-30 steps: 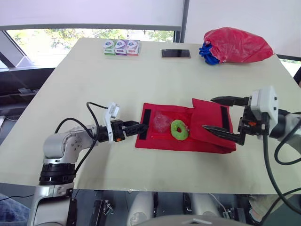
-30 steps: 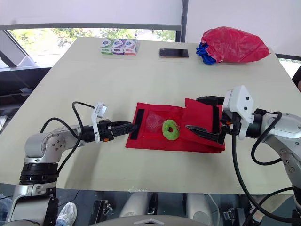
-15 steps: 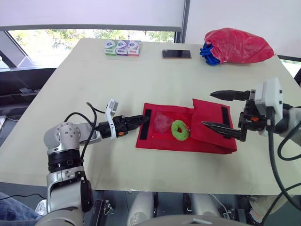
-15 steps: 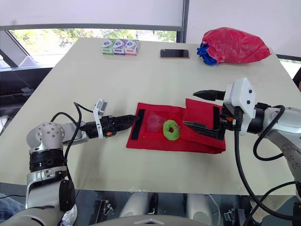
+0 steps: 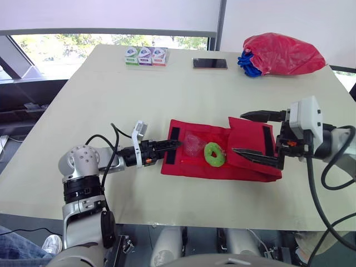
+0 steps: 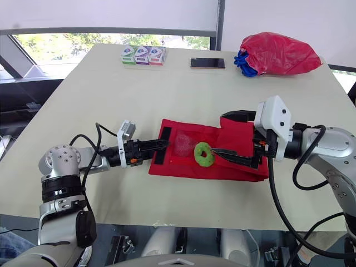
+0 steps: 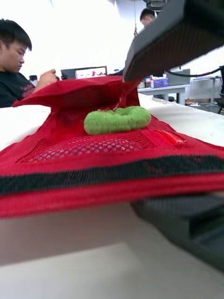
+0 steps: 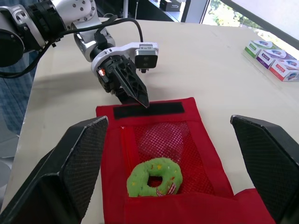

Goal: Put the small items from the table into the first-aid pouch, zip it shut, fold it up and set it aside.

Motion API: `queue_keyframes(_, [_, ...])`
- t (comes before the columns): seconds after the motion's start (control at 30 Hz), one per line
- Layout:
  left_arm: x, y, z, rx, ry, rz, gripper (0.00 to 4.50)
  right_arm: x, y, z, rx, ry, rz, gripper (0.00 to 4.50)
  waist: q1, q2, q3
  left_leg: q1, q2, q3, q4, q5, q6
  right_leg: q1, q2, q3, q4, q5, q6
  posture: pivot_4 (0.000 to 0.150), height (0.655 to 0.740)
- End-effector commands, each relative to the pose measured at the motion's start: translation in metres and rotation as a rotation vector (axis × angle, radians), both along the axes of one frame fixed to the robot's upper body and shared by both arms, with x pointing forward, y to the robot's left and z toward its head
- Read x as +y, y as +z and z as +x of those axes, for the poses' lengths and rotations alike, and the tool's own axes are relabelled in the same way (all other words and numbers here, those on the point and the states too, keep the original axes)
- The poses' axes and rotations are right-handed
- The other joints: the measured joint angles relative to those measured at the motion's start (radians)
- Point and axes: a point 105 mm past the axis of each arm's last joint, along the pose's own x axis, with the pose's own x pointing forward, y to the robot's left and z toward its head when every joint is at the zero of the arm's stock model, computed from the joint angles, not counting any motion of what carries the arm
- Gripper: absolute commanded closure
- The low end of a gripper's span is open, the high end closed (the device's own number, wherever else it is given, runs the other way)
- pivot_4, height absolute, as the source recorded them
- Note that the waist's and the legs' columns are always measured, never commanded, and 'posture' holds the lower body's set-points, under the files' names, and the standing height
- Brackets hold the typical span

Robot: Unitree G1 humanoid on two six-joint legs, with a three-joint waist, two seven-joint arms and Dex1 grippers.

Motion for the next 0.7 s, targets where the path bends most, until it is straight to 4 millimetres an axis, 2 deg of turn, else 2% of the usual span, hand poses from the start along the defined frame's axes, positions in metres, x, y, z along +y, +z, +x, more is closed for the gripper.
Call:
queue_keyframes(0.03, [0.003,0.01,-0.002,-0.035,-0.008,-0.022,2.62,0.004,0.008,-0.002,-0.057,0.022,0.006,0.0,0.001,0.0,0.0,0.0,0.0,0.0,0.0,0.0,0.0,0.0,0.0,0.0,0.0,0.0,0.0,0.15,0.74])
queue_keyframes(0.1, [0.004,0.008,-0.003,-0.033,-0.006,-0.006,3.33,0.005,0.006,-0.001,-0.05,0.018,0.005,0.0,0.0,0.0,0.0,0.0,0.0,0.0,0.0,0.0,0.0,0.0,0.0,0.0,0.0,0.0,0.0,0.15,0.74])
queue_keyframes(0.13, [0.005,0.007,-0.003,-0.032,-0.003,0.008,3.94,0.005,0.005,0.001,-0.041,0.009,0.006,0.0,0.0,0.0,0.0,0.0,0.0,0.0,0.0,0.0,0.0,0.0,0.0,0.0,0.0,0.0,0.0,0.15,0.74])
queue_keyframes(0.17, [0.006,0.006,-0.003,-0.031,0.003,0.016,4.34,0.006,0.005,0.005,-0.026,-0.012,0.019,0.0,0.0,0.0,0.0,0.0,0.0,0.0,0.0,0.0,0.0,0.0,-0.001,0.0,0.0,0.0,0.0,0.15,0.74])
queue_keyframes(0.33, [0.014,0.008,-0.003,-0.038,0.017,0.025,4.43,0.004,-0.01,0.024,0.044,-0.089,0.017,0.0,-0.003,0.0,0.0,0.0,0.0,-0.001,0.0,0.0,-0.001,0.0,-0.002,0.0,0.0,-0.001,-0.002,0.15,0.74])
queue_keyframes(0.43, [0.018,0.01,-0.003,-0.052,0.014,0.045,4.5,0.001,-0.023,0.036,0.041,-0.116,-0.016,0.85,-0.005,0.0,0.0,0.0,0.0,-0.001,-0.001,0.0,-0.001,0.0,-0.002,-0.001,0.0,-0.002,-0.004,0.15,0.74])
queue_keyframes(0.67, [0.025,0.02,0.002,-0.096,0.019,0.05,4.5,0.001,-0.061,0.053,0.043,-0.126,-0.133,4.35,-0.009,0.0,0.0,-0.001,-0.001,0.0,-0.001,0.001,-0.001,-0.001,-0.001,-0.001,0.0,-0.002,-0.003,0.15,0.74])
queue_keyframes(0.7, [0.025,0.022,0.001,-0.105,0.013,0.046,4.5,0.003,-0.067,0.056,0.048,-0.129,-0.141,4.44,-0.009,0.0,0.0,-0.001,-0.001,0.0,-0.001,0.001,-0.001,-0.001,-0.001,-0.001,0.0,-0.002,-0.003,0.15,0.74])
